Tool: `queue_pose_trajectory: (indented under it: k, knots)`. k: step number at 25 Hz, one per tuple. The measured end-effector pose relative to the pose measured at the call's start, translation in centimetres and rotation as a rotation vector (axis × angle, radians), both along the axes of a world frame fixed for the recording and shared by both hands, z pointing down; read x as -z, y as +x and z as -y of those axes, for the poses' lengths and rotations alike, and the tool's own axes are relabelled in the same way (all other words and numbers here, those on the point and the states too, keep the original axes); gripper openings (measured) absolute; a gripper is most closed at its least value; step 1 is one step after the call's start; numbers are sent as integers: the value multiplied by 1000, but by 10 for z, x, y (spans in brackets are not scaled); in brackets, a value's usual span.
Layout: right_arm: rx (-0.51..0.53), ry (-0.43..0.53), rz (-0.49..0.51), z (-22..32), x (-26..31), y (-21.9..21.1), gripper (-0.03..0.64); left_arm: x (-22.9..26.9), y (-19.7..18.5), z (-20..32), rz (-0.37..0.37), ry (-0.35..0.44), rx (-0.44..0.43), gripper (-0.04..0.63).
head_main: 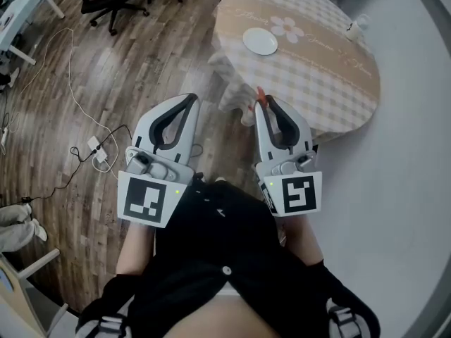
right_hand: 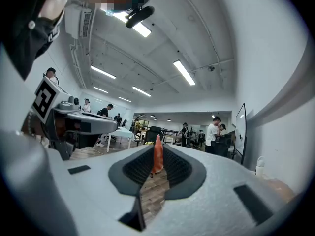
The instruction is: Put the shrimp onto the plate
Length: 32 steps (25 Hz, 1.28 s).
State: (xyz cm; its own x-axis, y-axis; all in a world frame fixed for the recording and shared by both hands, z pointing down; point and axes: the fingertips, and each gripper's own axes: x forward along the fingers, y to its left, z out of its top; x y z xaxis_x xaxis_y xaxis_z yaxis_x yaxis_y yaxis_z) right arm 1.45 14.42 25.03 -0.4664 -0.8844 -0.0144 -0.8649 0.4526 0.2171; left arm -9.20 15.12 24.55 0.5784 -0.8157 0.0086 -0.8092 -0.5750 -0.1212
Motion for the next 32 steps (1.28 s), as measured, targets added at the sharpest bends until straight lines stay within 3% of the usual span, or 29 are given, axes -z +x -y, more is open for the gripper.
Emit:
queue_pose_trajectory:
  k: [32]
  knots:
    - [-59, 32, 36, -9, 10, -34, 48, 3, -41, -7, 3, 27, -49, 3]
